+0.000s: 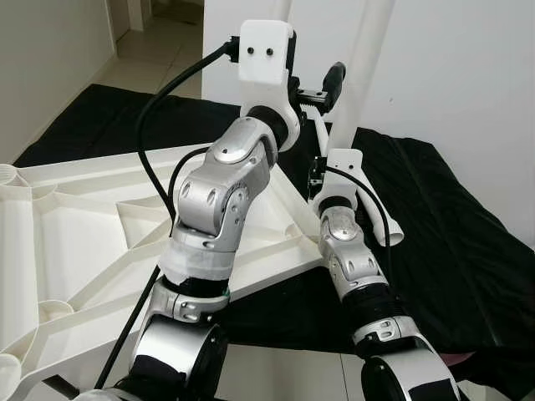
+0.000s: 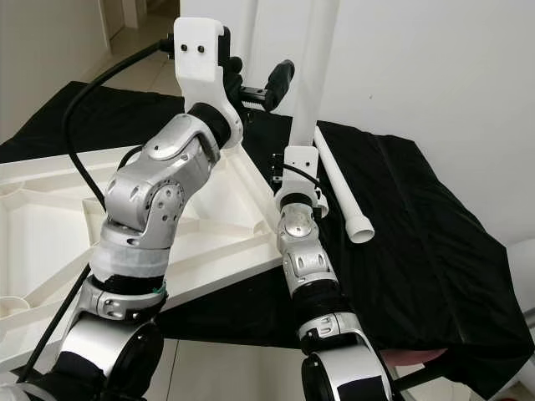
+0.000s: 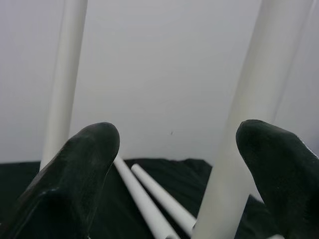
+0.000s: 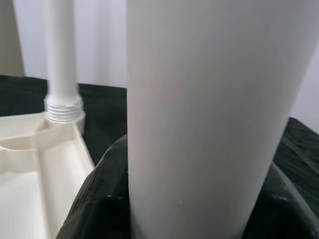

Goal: Building children table

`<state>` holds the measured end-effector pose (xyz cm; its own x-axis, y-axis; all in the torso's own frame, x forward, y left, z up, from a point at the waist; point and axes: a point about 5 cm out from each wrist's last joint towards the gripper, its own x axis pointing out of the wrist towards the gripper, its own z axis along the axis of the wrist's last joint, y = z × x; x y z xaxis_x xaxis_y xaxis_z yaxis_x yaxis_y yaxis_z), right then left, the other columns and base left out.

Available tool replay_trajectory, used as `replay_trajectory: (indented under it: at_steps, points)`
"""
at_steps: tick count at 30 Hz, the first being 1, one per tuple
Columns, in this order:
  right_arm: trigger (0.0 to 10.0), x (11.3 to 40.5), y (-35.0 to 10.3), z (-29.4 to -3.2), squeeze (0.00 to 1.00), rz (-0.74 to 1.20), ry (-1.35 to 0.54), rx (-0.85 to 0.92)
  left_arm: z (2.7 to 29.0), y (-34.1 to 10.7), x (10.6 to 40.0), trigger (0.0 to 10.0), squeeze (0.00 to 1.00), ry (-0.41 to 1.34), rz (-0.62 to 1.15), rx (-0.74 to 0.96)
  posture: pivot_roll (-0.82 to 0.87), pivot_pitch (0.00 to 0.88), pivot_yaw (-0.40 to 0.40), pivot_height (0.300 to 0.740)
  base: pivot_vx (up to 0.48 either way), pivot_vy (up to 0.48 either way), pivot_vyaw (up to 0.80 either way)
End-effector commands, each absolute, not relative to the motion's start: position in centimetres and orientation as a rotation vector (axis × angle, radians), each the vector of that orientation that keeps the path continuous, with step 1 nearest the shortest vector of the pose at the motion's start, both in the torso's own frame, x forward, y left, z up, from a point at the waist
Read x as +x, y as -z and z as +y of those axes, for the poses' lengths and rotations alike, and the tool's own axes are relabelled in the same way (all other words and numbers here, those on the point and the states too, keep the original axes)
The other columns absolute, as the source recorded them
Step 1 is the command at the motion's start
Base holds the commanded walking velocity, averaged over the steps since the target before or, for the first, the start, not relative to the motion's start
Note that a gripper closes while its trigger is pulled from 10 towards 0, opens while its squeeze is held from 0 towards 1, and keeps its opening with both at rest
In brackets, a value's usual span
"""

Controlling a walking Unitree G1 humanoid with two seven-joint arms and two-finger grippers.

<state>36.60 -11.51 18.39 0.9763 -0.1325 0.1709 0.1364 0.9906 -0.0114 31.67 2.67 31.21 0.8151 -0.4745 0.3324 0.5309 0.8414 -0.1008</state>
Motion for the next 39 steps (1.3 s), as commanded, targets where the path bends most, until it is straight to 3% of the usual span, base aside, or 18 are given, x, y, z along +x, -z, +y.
replay_trajectory:
  at_steps: [1,20,39]
  points:
    - [10.0,36.5,-17.8,-13.2,0.00,-0.148,0.184,-0.020,2.3,-30.4,31.4,10.0,0.00,0.620,-0.296,-0.157,0.06,0.000,-0.137,0.740,0.000,0.000,0.00]
    - [10.0,33.8,-16.2,-14.5,0.00,-0.226,0.009,-0.021,3.9,-23.8,30.4,10.0,0.00,0.565,-0.198,0.020,0.05,0.000,-0.137,0.740,0.000,0.000,0.00]
    - [10.0,32.4,-13.6,-16.9,0.00,-0.160,-0.005,-0.033,4.0,-19.2,28.6,10.0,0.00,0.729,-0.124,0.242,0.03,0.000,-0.116,0.740,0.000,0.000,0.00]
